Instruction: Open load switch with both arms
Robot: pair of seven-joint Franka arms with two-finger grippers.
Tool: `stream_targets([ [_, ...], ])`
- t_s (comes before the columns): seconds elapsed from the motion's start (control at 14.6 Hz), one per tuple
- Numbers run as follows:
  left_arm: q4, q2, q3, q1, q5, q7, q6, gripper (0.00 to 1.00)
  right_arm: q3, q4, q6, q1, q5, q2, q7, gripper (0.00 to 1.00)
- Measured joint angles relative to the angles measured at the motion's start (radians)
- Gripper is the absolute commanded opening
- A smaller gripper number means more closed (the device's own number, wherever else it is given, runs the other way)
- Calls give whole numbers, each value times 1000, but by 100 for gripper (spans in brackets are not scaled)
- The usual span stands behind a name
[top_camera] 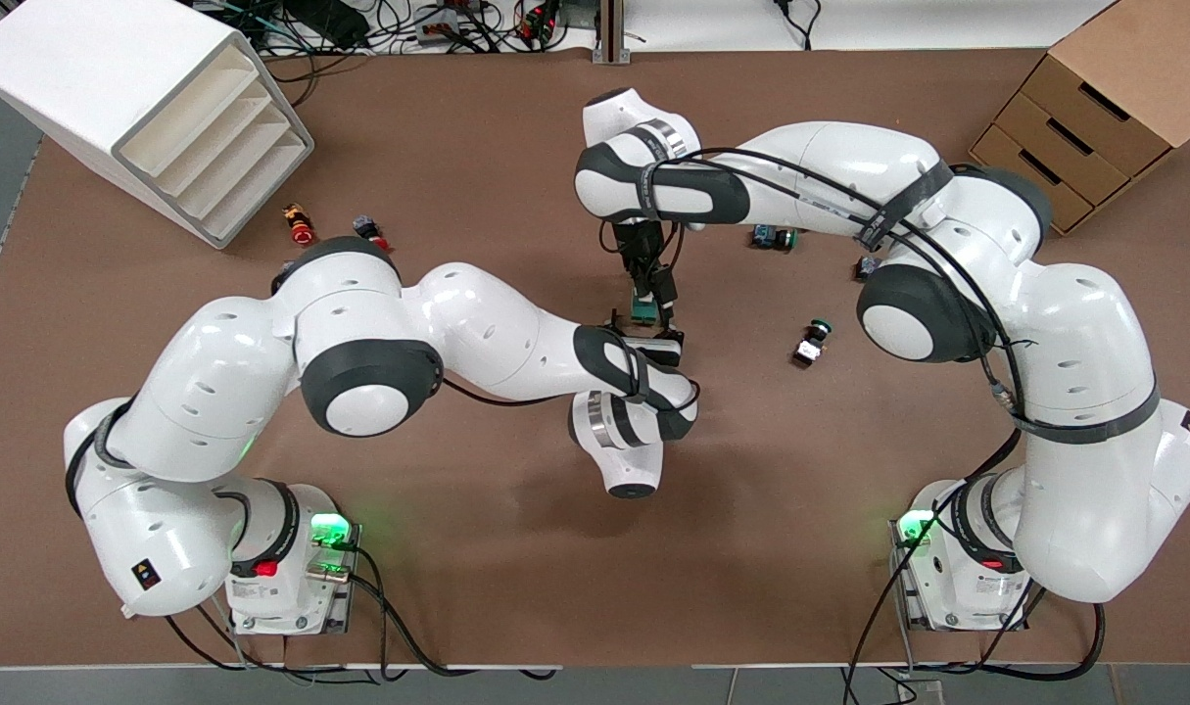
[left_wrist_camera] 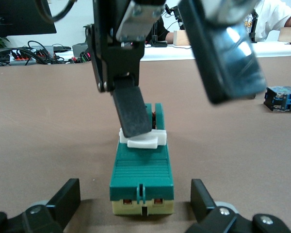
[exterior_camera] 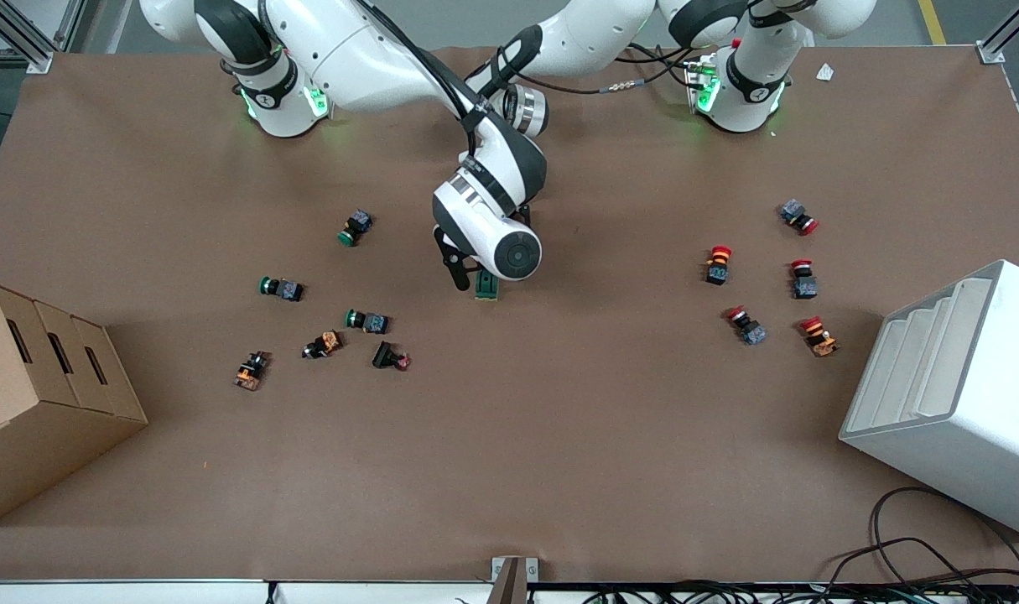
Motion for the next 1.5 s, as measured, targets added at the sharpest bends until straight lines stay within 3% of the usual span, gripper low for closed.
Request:
stream_targets([
  [0.14, 0, 0, 0, 0, 0, 0, 0, 99, -14, 10, -9, -22, -12, -30, -72, 100],
  [0.41, 1, 2, -1, -2, 0, 52, -22, 98, -22, 16, -34, -159, -126, -145, -332, 100],
  [0.61, 10, 2, -2, -1, -30, 88, -46, 98, -24, 15, 36, -298, -197, -187, -646, 100],
  [0.89, 61, -33, -12, 3, -142, 134, -55, 99, -28, 15, 100, -453, -204, -221, -1076, 100],
  [1.16, 208, -90, -36, 7, -331, 296, -55, 98, -29, 15, 101, -645, -206, -277, -1504, 100],
  [1.5, 439, -153, -35, 96, -625, 574, -56, 100, -27, 14, 132, -740, -264, -333, -1752, 100],
])
